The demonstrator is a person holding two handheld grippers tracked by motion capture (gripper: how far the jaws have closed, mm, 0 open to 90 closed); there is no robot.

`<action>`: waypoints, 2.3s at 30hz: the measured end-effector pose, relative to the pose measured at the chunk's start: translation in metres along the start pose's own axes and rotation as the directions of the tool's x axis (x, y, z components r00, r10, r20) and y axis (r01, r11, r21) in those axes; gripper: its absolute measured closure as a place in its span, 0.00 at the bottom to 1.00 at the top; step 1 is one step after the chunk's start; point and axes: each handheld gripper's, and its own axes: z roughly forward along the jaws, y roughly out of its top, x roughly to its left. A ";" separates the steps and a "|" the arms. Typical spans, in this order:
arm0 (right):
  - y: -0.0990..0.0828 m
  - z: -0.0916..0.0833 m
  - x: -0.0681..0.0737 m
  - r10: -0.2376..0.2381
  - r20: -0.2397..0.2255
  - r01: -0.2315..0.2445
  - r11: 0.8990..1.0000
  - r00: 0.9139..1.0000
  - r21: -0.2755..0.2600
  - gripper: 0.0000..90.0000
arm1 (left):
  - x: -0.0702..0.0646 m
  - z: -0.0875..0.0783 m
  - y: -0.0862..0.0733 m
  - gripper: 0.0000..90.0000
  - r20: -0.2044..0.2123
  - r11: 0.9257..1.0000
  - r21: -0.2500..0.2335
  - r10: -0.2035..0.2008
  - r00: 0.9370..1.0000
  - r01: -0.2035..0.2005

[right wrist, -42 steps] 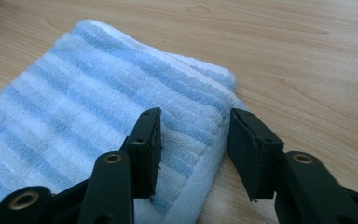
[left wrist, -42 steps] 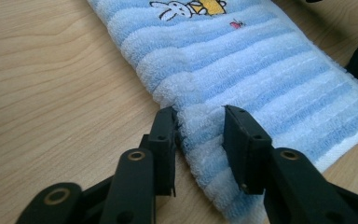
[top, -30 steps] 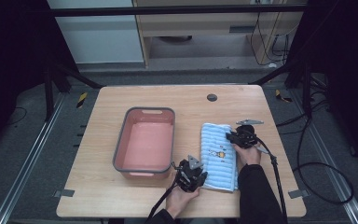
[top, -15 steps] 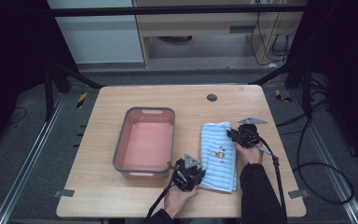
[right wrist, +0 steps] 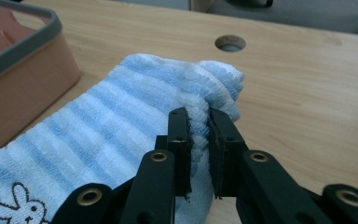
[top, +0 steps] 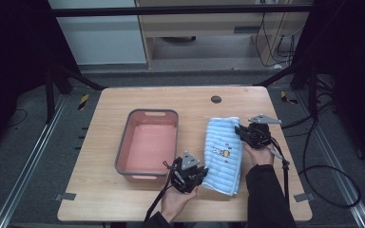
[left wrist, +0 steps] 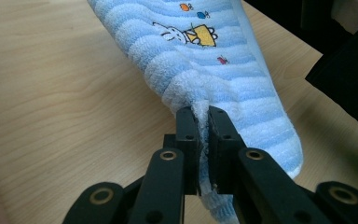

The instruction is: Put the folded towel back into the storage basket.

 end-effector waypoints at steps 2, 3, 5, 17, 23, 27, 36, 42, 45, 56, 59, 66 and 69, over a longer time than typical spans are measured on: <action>0.005 -0.003 0.004 -0.013 0.003 0.013 1.000 1.000 -0.013 0.89 | 0.001 -0.006 0.004 0.94 -0.002 1.000 -0.001 0.010 1.000 -0.010; 0.009 -0.006 0.008 -0.015 0.001 0.015 1.000 1.000 -0.019 0.89 | 0.001 -0.008 0.005 0.94 -0.001 1.000 0.004 0.014 1.000 -0.014; 0.013 -0.008 0.012 -0.023 -0.005 0.023 0.999 1.000 -0.030 0.89 | 0.002 -0.013 0.008 0.94 0.004 1.000 0.005 0.015 1.000 -0.015; 0.046 -0.023 0.036 -0.045 -0.011 0.044 0.995 0.999 -0.089 0.89 | 0.009 -0.050 0.025 0.94 -0.009 0.998 -0.041 0.040 0.999 -0.040; 0.063 -0.026 0.048 -0.054 -0.019 0.051 0.992 0.998 -0.113 0.89 | 0.016 -0.064 0.030 0.94 -0.021 0.998 -0.057 0.038 0.999 -0.039; 0.071 -0.025 0.057 -0.057 -0.022 0.053 0.991 0.998 -0.126 0.89 | 0.022 -0.075 0.032 0.94 -0.038 0.997 -0.060 0.047 0.998 -0.049; 0.091 -0.023 0.078 -0.073 -0.047 0.066 0.987 0.996 -0.144 0.89 | 0.038 -0.101 0.039 0.94 -0.068 0.995 -0.078 0.055 0.996 -0.061; 0.103 -0.016 0.093 -0.091 -0.065 0.080 0.984 0.994 -0.159 0.89 | 0.048 -0.115 0.040 0.94 -0.092 0.994 -0.091 0.050 0.994 -0.059; 0.110 -0.011 0.101 -0.100 -0.074 0.087 0.982 0.992 -0.165 0.89 | 0.053 -0.120 0.040 0.94 -0.099 0.994 -0.098 0.042 0.994 -0.052; 0.121 0.012 0.123 -0.112 -0.106 0.094 0.982 0.988 -0.166 0.89 | 0.077 -0.140 0.037 0.94 -0.138 0.994 -0.109 0.018 0.990 -0.033; 0.122 0.019 0.128 -0.107 -0.117 0.086 0.981 0.987 -0.171 0.89 | 0.084 -0.144 0.035 0.94 -0.146 0.993 -0.113 0.005 0.989 -0.021; 0.128 0.035 0.145 -0.113 -0.141 0.087 0.980 0.984 -0.179 0.89 | 0.097 -0.151 0.031 0.94 -0.161 0.993 -0.120 -0.015 0.987 -0.004; 0.129 0.040 0.150 -0.116 -0.147 0.090 0.980 0.982 -0.178 0.89 | 0.103 -0.154 0.029 0.94 -0.173 0.993 -0.118 -0.019 0.985 -0.002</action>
